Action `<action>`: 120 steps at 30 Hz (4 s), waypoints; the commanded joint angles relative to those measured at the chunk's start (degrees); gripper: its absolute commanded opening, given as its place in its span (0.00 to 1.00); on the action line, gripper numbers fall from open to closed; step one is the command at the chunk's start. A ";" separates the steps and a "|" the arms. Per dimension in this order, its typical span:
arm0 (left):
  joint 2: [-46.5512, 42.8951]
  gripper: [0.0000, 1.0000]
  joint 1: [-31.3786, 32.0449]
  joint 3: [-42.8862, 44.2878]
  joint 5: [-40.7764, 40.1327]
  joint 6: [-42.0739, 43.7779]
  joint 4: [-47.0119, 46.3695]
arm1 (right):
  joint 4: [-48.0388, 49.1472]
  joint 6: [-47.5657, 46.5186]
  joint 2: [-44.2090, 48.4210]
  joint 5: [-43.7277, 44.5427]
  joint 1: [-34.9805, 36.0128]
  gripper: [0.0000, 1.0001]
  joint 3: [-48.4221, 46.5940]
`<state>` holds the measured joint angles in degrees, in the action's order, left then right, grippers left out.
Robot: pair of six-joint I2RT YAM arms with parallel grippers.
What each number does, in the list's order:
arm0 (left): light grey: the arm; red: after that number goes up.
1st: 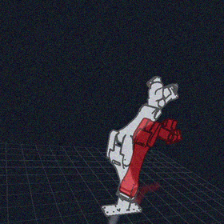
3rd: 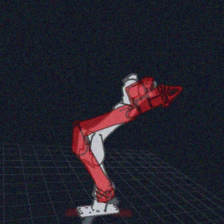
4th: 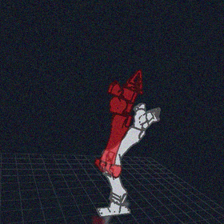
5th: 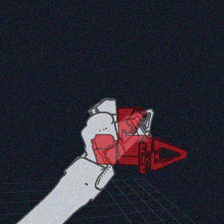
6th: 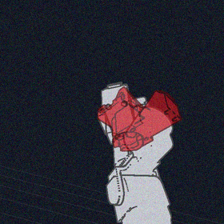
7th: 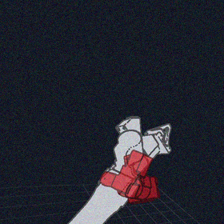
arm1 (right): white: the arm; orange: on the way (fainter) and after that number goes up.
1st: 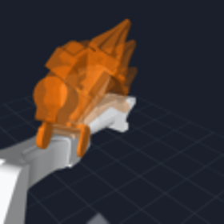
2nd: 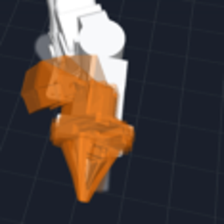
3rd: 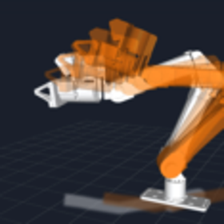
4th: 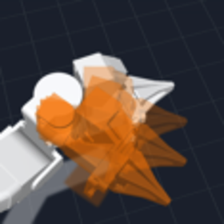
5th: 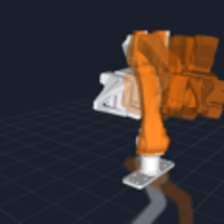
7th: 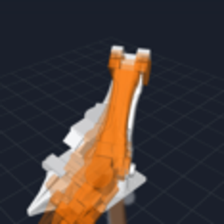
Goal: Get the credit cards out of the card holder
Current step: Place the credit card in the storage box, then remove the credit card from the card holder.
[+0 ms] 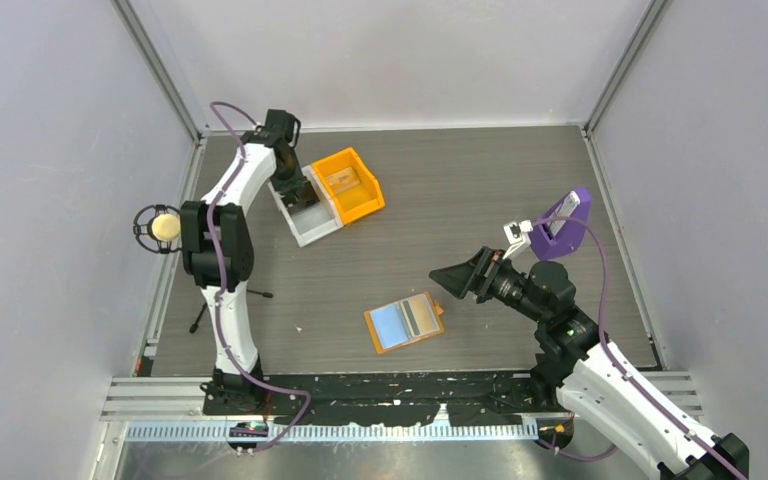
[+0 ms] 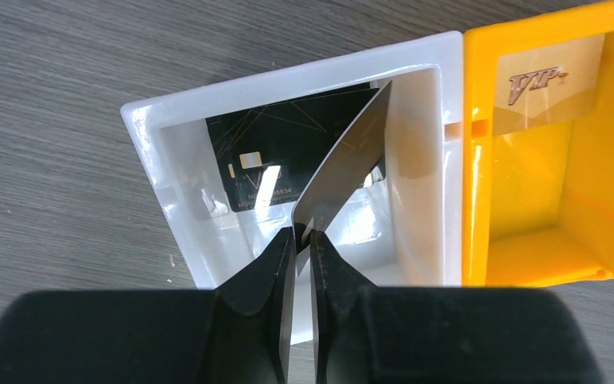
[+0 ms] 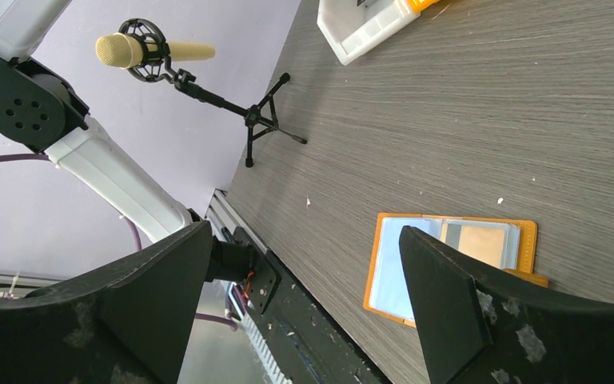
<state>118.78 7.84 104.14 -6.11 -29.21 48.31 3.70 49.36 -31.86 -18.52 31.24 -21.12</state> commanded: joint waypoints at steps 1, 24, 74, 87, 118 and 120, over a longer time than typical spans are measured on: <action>1.25 0.15 -0.32 2.89 -2.51 1.91 2.35 | 0.18 -1.22 0.57 0.55 -0.31 0.95 -2.55; 3.91 0.26 -0.43 9.59 -3.88 3.47 5.34 | -2.47 -2.05 0.56 1.30 -0.31 0.96 -4.27; -61.14 0.30 30.67 -75.73 30.66 -18.05 -45.53 | -10.99 -5.99 -16.65 7.45 9.40 0.55 -3.05; -45.98 0.27 39.07 -75.41 25.70 -21.32 -55.44 | -3.03 -6.47 -24.73 9.26 11.29 0.52 -2.51; -38.26 0.25 41.38 -74.89 23.60 -22.38 -55.60 | 6.07 -4.56 -37.21 6.83 11.56 0.53 1.25; -37.61 0.24 41.46 -74.87 23.98 -22.53 -56.14 | 8.07 -3.20 -37.07 5.68 11.55 0.53 1.40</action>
<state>79.70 49.01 28.08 18.02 -51.16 -5.23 8.43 43.99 -68.62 -11.11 42.33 -19.75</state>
